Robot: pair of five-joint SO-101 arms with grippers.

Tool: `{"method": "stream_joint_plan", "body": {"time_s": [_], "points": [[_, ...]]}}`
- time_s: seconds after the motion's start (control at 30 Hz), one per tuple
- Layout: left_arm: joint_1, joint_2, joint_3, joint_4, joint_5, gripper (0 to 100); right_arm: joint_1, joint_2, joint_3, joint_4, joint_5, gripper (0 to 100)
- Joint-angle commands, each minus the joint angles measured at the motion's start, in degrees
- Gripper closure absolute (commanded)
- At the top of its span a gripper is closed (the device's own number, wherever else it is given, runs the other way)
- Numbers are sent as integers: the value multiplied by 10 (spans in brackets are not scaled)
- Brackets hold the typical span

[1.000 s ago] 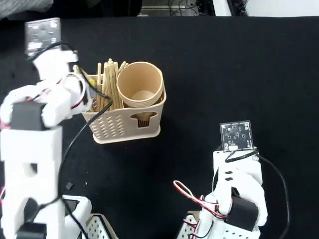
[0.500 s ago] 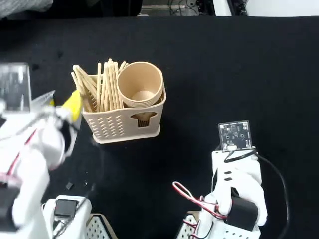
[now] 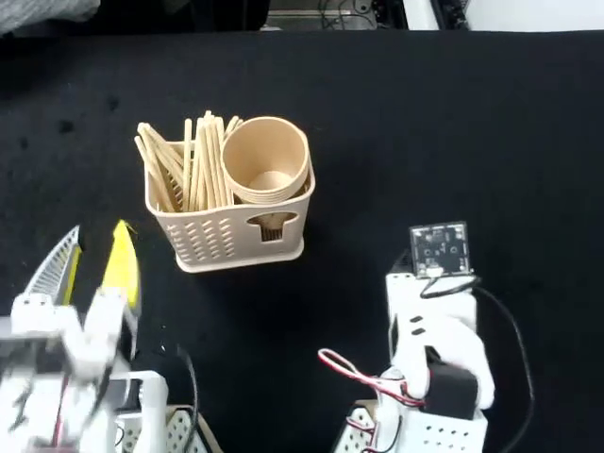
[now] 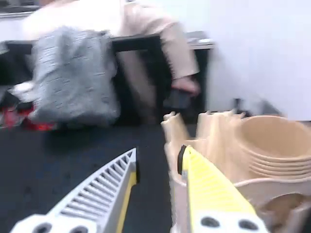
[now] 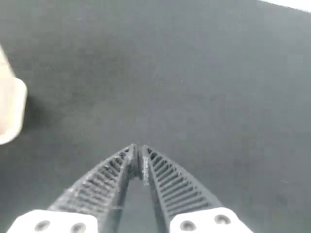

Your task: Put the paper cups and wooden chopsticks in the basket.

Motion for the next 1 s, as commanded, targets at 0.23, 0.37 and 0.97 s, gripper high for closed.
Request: {"method": "stream_joint_plan", "body": {"time_s": [0.23,0.37,0.97], "points": [[-130,-12,280,-125,-4,842,-59,-38,141,-161,-82,972],[-134,-11,373,-172,-4,842,-59,-37,142,-158,-83,973],[-131,-11,498,-130,-5,841,-59,-38,143,80,-84,975]]}}
